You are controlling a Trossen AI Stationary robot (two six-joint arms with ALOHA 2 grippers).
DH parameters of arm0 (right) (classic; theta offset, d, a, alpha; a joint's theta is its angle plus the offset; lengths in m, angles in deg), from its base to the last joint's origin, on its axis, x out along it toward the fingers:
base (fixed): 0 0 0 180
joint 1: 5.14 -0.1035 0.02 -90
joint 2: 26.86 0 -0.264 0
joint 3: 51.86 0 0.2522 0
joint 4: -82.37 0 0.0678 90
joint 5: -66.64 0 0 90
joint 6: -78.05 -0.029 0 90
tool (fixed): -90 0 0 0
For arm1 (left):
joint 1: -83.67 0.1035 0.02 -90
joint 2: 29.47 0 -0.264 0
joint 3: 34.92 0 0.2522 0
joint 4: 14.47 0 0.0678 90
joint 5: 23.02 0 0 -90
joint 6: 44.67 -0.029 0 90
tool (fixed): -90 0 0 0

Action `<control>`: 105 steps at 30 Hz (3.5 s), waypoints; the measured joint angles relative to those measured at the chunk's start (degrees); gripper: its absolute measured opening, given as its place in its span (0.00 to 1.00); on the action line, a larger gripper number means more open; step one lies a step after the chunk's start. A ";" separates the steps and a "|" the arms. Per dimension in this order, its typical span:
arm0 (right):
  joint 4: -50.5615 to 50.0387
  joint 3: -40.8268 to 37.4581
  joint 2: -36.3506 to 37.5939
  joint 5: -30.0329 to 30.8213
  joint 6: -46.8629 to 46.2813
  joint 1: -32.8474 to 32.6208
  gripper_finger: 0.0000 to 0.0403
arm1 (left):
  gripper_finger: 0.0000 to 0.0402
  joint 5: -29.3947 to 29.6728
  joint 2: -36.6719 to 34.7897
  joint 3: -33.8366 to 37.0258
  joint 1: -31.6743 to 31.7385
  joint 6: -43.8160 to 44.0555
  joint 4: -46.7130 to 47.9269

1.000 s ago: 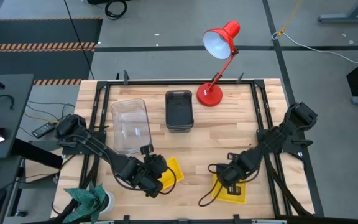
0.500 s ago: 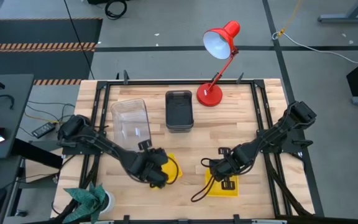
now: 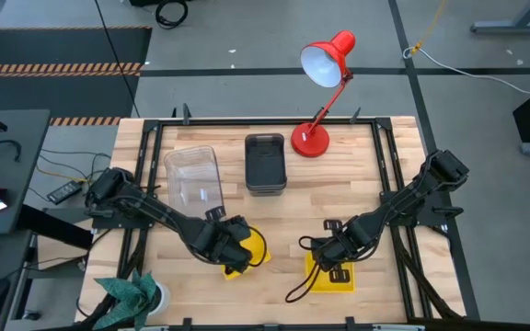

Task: Stack baskets by color
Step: Stack the bottom left yellow bin on top of the top yellow bin, then stack the right yellow bin on top of the left yellow bin

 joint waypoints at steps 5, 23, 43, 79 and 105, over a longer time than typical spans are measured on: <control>0.22 0.00 0.00 0.35 0.00 -0.15 0.01 | 0.34 -1.58 1.16 -0.07 0.37 1.00 -0.87; 1.33 0.00 0.00 0.69 0.42 -1.74 0.01 | 0.03 -11.35 4.12 0.00 1.68 -0.36 -6.85; 1.77 0.00 0.00 0.23 4.45 -1.32 0.01 | 0.50 -10.62 2.89 0.02 1.64 -1.30 -7.99; 32.80 11.23 -0.25 1.00 29.27 14.69 0.01 | 0.34 21.41 -3.05 -0.02 -14.82 0.44 5.94; 22.53 29.83 -21.98 -8.25 40.96 17.86 0.01 | 0.29 25.35 -13.48 0.00 -20.19 8.59 8.96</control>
